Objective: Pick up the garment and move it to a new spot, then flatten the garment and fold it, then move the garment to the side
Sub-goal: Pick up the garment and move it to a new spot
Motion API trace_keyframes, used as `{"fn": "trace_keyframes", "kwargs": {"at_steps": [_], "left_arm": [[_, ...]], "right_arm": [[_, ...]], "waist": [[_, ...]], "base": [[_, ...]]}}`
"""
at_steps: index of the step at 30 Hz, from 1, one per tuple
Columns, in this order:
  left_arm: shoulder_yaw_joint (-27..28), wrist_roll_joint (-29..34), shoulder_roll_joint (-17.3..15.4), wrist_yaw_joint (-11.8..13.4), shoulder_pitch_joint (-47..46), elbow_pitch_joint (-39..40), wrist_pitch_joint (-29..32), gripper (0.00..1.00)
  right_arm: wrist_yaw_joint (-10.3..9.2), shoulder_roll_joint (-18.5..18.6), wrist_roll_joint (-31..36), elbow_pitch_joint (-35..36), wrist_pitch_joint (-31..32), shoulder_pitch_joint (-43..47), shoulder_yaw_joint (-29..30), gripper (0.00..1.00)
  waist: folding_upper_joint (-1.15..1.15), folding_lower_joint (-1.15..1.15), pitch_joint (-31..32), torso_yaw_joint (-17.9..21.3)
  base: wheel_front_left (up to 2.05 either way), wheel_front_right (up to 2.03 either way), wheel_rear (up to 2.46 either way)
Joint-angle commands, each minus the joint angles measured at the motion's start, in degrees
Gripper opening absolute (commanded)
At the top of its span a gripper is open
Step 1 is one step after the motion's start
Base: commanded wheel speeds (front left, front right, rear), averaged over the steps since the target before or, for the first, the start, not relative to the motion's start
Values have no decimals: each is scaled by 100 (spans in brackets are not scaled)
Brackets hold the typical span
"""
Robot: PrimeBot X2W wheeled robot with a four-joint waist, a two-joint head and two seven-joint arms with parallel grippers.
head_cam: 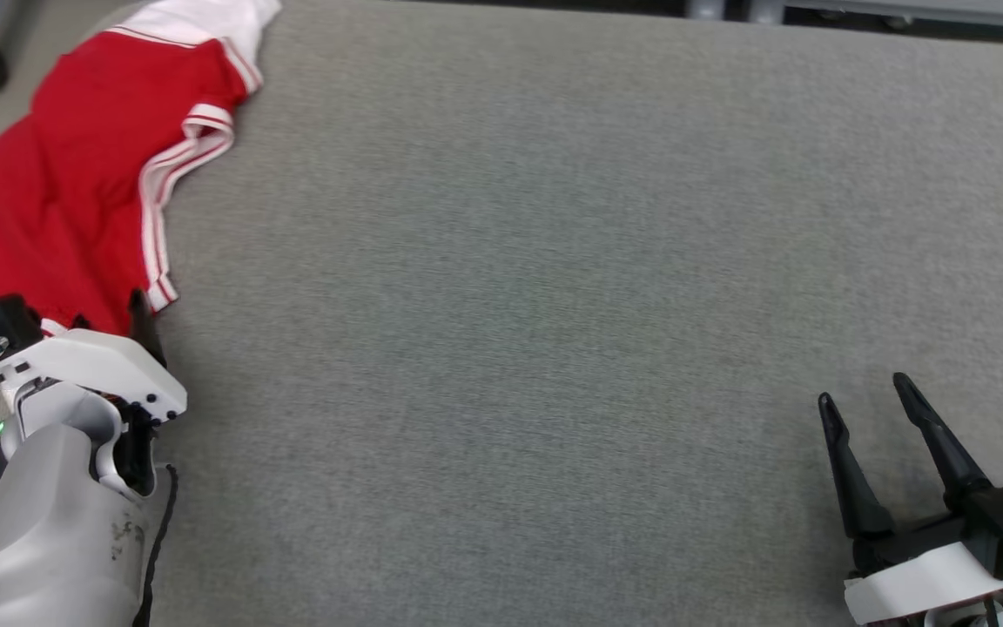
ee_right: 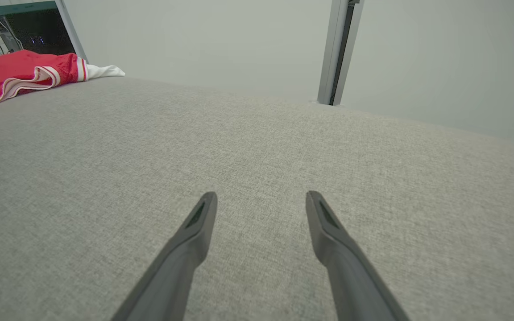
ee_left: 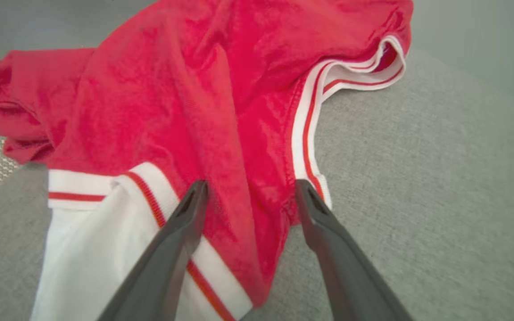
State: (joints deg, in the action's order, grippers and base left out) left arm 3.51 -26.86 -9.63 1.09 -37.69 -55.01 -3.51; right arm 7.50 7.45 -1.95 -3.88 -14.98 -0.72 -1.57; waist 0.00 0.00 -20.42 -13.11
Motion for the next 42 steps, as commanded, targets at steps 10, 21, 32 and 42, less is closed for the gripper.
{"fn": "trace_keyframes", "kwargs": {"at_steps": [10, 21, 32, 42], "left_arm": [[169, -284, -68, -392, -348, -1051, -601, 0], [-840, -91, 567, -856, 90, 462, -931, 0], [-3354, -1154, 654, -359, 1104, 3484, 341, 0], [-5429, -1867, 644, 549, 600, 4432, 786, 0]], "right_arm": [[-1, -139, -151, -94, -31, -109, 50, 100], [-1, -396, -376, -386, -31, 148, 23, 100], [-1, -439, -717, -445, -30, 35, -173, 100], [-1, -448, -1001, -480, -30, -96, -48, 100]], "waist": [[0, 0, 78, 315], [0, 0, 1315, 588], [0, 0, 1730, 1913], [0, 0, 1227, 3069]], "base": [[0, 0, 0], [0, 0, 0], [0, 0, 0], [0, 0, 0]]}}
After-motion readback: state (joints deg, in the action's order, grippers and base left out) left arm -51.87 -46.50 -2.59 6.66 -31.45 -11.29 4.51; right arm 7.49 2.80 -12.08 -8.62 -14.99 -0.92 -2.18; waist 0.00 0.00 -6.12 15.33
